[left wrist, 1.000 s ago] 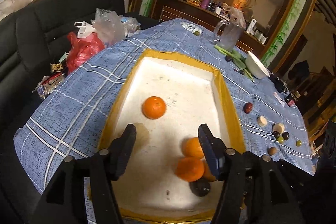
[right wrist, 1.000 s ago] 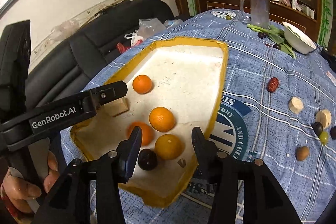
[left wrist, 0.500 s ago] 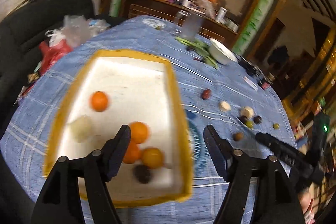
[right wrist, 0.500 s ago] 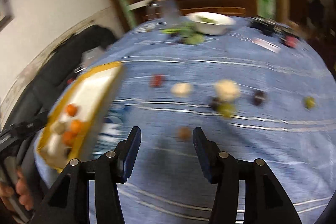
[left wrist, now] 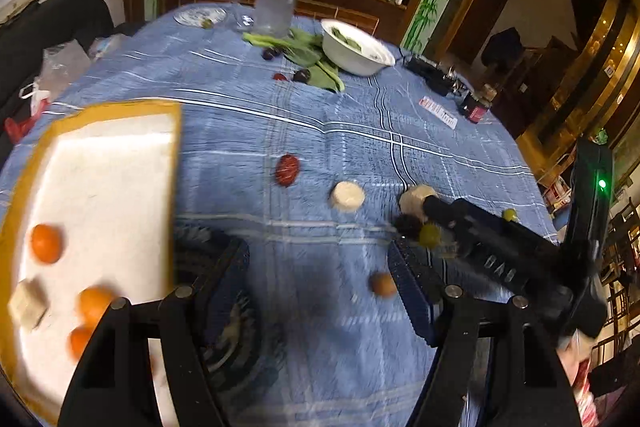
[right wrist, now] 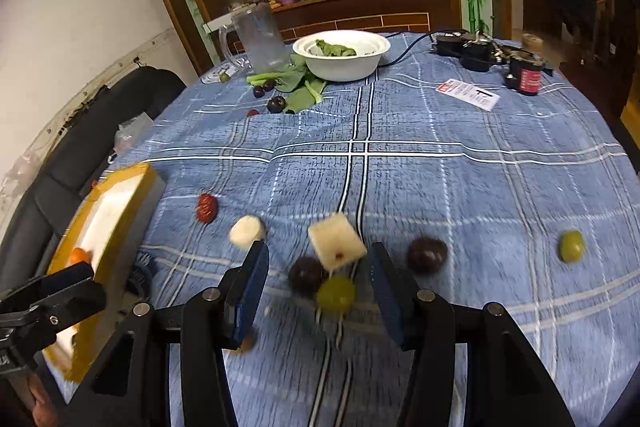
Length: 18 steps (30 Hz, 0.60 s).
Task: Organize fruits
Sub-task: 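Grasp a round beige cake with the left tool while the right tool grasps a beige cube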
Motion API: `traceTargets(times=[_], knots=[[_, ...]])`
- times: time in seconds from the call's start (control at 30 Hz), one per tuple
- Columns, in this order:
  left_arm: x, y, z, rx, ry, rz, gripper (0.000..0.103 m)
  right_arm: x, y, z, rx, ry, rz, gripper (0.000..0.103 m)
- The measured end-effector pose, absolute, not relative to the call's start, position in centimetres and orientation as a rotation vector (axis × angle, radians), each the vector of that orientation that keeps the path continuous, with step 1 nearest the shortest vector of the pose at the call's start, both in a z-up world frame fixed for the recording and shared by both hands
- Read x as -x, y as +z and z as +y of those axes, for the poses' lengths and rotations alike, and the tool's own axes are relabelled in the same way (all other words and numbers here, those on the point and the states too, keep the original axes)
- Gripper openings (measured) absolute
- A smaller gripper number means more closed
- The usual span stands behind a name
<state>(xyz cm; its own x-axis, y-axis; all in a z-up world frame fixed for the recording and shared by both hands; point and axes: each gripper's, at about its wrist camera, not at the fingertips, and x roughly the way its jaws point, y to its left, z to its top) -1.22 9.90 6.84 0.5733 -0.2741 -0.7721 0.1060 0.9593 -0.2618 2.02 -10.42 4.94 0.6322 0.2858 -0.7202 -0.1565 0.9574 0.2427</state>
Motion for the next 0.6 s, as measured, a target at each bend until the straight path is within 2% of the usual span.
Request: traceTargets(times=[0.1,0.17,0.27,0.5,0.6], knots=[[-1.3,5.0,7.8,0.174,-0.235,0.960,0.070,-3.5,3.5,-10.2,-0.169,0.257,0.873,0.055],[-2.6,3.9,6.6,0.142,-0.237,0.960,0.059,-4.0,2.8,-10.4,-0.172,0.255,0.879,0.055],[-4.1,2.5,5.6,0.130,-0.250,0.982,0.045,-4.2,2.1,-11.0,-0.184,0.255,0.885,0.042],[-6.1,1.2,5.1,0.130,-0.267,0.958,0.044,-3.9,2.3,-12.7,-0.273,0.270,0.872,0.041],[-5.5,0.8,4.0,0.043,-0.255,0.917,0.043,-3.8,2.5,-12.6,-0.261,0.260,0.864,0.041]])
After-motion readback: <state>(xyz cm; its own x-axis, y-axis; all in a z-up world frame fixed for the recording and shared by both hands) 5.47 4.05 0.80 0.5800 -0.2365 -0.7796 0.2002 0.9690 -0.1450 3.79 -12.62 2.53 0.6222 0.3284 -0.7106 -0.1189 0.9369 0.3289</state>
